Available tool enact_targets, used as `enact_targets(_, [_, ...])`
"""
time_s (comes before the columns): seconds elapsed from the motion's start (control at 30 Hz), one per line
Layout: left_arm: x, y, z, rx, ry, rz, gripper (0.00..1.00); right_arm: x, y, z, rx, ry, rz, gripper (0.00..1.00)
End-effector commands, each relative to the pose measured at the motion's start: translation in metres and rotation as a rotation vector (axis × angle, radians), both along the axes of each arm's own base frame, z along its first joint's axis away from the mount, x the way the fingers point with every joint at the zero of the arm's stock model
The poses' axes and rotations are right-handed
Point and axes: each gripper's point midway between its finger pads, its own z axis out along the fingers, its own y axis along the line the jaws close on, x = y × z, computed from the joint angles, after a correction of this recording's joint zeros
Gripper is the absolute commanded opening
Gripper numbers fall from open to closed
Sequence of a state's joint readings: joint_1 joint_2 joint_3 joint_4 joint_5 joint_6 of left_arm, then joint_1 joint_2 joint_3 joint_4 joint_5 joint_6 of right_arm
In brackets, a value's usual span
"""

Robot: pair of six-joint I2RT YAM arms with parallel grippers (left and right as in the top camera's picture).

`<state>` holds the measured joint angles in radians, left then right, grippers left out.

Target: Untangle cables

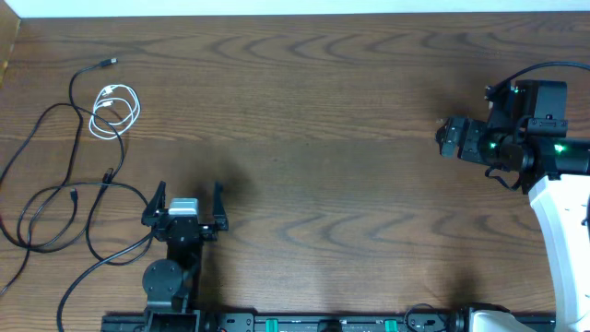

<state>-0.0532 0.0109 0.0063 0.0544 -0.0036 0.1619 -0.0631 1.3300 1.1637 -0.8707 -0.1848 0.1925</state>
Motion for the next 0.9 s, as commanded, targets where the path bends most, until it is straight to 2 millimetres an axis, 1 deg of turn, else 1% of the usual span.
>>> enact_targets(0.0, [-0.001,0.003,-0.014,0.012,0.054,0.012,0.94,0.000,-0.001,0.006,-0.010,-0.020,0.010,0.99])
enact_targets(0.13, [-0.003,0.003,-0.030,0.016,0.121,0.011,0.94,0.000,-0.001,0.006,-0.010,-0.020,0.010,0.99])
enact_targets(0.87, [-0.003,0.002,-0.031,0.005,0.123,0.009,0.94,0.000,-0.001,0.006,-0.011,-0.020,0.010,0.99])
